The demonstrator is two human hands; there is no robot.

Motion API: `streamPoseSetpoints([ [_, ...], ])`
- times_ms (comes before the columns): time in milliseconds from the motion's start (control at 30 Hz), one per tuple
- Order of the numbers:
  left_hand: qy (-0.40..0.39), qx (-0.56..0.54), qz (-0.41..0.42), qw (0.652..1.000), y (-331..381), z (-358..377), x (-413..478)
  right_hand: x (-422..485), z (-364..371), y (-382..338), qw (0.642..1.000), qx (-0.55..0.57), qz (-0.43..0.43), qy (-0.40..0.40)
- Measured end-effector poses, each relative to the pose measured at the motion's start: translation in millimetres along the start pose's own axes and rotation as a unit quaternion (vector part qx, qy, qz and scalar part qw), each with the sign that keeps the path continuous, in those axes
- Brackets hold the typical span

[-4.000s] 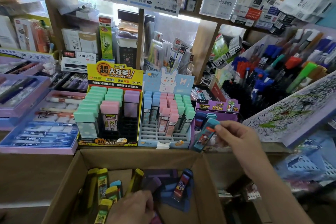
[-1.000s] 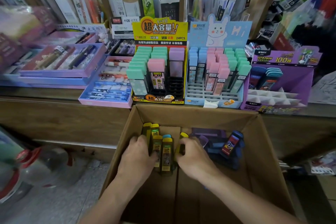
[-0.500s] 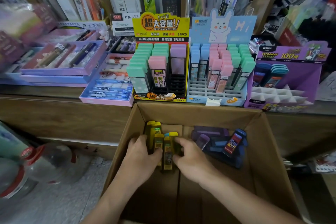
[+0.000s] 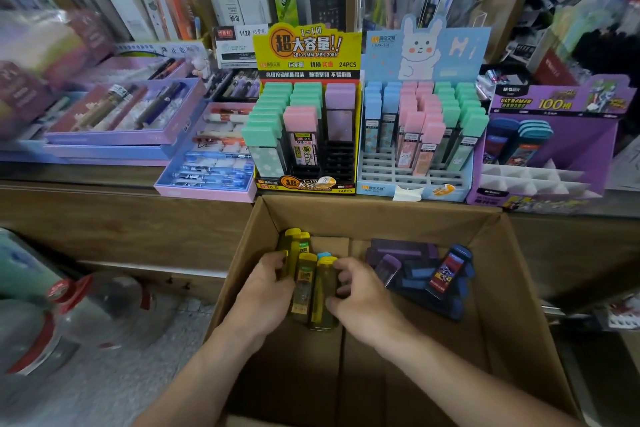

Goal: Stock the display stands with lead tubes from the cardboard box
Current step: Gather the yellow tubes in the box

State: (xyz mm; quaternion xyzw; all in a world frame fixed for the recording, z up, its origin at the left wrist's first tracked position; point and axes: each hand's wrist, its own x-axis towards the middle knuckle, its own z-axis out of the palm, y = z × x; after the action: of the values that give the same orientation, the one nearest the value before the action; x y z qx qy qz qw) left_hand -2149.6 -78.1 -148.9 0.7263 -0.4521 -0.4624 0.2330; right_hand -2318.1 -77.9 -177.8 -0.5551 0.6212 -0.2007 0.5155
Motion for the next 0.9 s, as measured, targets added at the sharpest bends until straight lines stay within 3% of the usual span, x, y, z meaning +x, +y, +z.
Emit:
streamPoseSetpoints([
  [433, -0.024, -0.047, -0.066, 0.996, 2, 10, 10, 4, 5, -2, 0.983, 0.153, 0.095, -0.047],
  [633, -0.050, -0.123, -0.131, 0.982, -1, 10, 14, 8, 6, -5, 0.978, 0.181, 0.094, -0.054],
  [900, -0.073, -0.186, -0.124, 0.972, -2, 12, 11, 15, 6, -15, 0.977, 0.189, 0.086, -0.037],
])
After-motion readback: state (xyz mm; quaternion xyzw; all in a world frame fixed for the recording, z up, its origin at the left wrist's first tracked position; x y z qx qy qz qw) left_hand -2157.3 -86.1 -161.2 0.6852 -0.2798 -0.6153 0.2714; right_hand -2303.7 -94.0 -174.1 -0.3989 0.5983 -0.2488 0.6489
